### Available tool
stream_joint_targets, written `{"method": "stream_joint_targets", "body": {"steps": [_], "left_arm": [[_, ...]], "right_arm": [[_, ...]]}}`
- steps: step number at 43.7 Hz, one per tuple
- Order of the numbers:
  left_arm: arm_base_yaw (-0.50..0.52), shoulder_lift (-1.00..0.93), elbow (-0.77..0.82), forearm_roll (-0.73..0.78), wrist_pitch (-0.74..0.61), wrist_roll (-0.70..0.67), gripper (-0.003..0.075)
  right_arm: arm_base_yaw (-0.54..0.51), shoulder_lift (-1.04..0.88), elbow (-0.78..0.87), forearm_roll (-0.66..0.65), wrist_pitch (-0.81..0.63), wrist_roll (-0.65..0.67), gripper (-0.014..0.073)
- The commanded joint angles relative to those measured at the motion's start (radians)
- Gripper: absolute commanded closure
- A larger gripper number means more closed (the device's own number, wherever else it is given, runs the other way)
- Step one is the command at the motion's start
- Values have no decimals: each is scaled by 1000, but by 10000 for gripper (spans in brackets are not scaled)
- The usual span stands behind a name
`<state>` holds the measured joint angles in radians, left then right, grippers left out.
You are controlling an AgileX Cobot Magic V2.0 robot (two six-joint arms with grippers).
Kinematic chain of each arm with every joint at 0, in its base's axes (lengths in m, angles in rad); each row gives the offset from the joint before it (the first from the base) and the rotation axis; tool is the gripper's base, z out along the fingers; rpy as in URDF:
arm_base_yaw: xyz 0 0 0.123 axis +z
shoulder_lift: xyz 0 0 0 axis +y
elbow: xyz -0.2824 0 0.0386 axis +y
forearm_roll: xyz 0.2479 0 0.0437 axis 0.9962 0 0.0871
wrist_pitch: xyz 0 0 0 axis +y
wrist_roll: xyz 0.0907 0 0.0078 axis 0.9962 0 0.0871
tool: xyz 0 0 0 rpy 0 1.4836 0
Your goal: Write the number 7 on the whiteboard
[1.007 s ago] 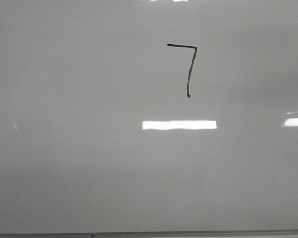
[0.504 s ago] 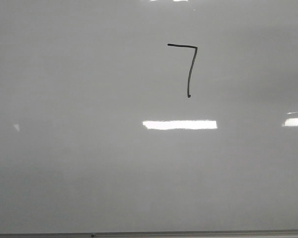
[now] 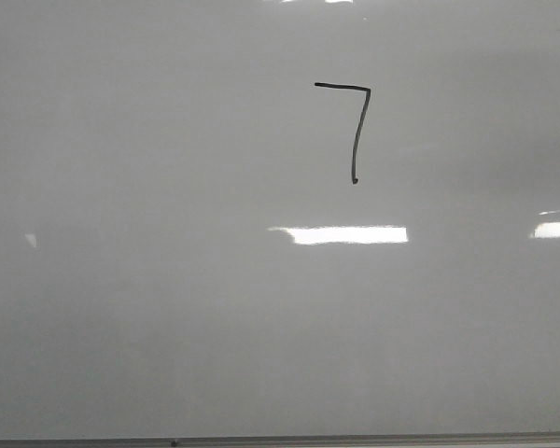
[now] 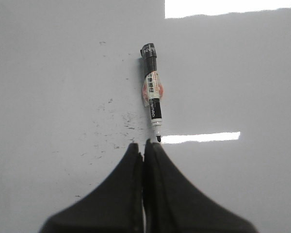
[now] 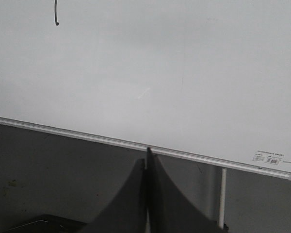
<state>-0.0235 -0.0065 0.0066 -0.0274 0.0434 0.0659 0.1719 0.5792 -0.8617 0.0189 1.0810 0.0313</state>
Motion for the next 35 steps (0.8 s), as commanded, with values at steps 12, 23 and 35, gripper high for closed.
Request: {"method": "stream_joint_targets", "body": {"steps": [12,23,35], "left_arm": [[-7,-15,14,-8,-90,-9,741],[-7,-15,14,-8,-90,-9,741],[-7,-15,14,-8,-90,-9,741]], "right_arm": [[-3,-10,-15,-10,-73,-7,663],[-69,-199,233,-32,-460,-11,663],[-132,-457,629,-32,-861,-11,663]]}}
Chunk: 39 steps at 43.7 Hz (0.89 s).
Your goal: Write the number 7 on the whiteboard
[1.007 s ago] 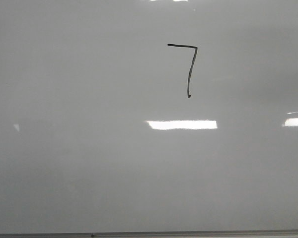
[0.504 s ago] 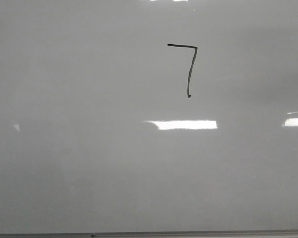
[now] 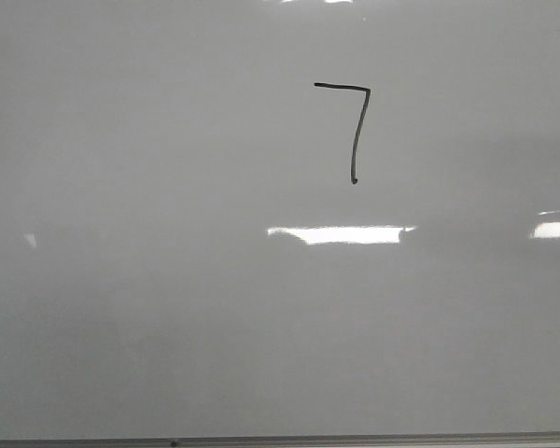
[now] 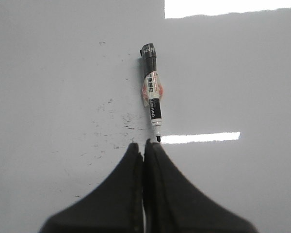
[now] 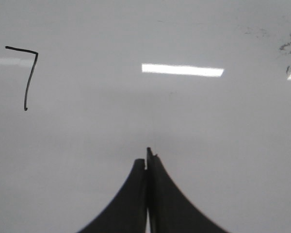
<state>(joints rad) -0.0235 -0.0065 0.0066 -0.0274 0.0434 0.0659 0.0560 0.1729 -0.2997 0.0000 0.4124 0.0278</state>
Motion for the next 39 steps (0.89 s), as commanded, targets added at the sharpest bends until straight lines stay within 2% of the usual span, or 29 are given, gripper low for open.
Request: {"method": "stream_joint_targets", "body": {"steps": [1,14,39], "left_arm": [[-7,-15,14,-8,-90,-9,741],[-7,-15,14,-8,-90,-9,741],[-7,-13,14,-8,-90,-9,741]], "right_arm": [[-20,-68,93,-13,-214,-8,663],[-55,-202,326,-12,-437,-7,663],[-65,-202,323,-12,-418,-7,663]]}}
